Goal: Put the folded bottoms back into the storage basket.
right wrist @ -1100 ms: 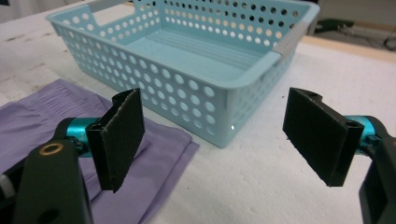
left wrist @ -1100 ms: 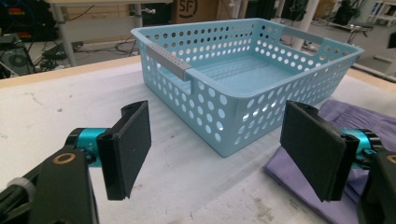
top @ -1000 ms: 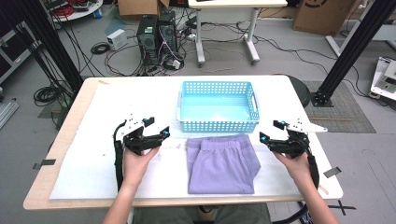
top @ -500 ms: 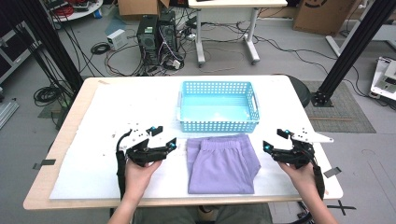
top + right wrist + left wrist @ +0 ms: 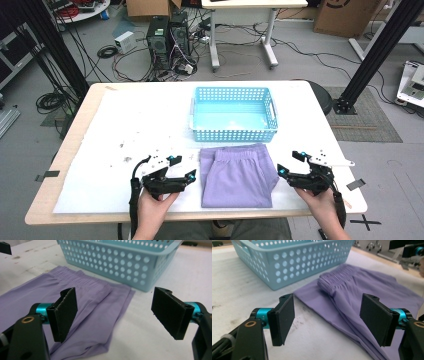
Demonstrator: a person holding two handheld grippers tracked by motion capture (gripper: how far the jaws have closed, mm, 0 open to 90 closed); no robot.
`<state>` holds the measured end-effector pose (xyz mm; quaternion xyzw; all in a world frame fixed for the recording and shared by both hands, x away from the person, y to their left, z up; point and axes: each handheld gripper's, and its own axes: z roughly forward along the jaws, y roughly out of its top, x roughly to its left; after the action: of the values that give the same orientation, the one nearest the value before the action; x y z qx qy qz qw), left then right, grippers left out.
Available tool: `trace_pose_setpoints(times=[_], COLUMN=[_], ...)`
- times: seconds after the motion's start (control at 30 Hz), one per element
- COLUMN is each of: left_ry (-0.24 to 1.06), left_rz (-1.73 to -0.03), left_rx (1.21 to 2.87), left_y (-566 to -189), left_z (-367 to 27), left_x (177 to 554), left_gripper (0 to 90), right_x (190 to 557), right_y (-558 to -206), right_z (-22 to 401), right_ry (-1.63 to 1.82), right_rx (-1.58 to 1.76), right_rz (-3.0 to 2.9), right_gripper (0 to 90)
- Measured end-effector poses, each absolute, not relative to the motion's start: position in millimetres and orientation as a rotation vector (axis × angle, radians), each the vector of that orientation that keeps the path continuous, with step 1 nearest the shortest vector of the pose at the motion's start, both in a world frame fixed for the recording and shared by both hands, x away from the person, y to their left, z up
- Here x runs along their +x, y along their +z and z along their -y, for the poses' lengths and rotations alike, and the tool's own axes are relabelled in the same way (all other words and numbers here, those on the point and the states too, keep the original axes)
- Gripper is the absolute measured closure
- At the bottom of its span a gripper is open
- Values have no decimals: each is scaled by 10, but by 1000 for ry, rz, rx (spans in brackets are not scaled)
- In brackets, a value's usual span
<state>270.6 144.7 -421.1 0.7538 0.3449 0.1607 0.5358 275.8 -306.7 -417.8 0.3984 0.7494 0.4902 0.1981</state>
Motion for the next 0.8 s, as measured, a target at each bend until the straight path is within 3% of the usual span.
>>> trace_pose_setpoints(times=[0.37, 0.8], left_ry=[291, 288], left_rz=[-900, -987], left_rx=[1893, 2033], left_y=[-4384, -4423], left_z=[-1177, -932], left_x=[2666, 2732], left_gripper=[294, 321], right_x=[2670, 2678], right_y=[-4318, -4458], right_z=[2886, 2545], right_ry=[1324, 1034], right_rx=[1214, 1233], right_rz=[-2179, -2275], right_gripper=[215, 215])
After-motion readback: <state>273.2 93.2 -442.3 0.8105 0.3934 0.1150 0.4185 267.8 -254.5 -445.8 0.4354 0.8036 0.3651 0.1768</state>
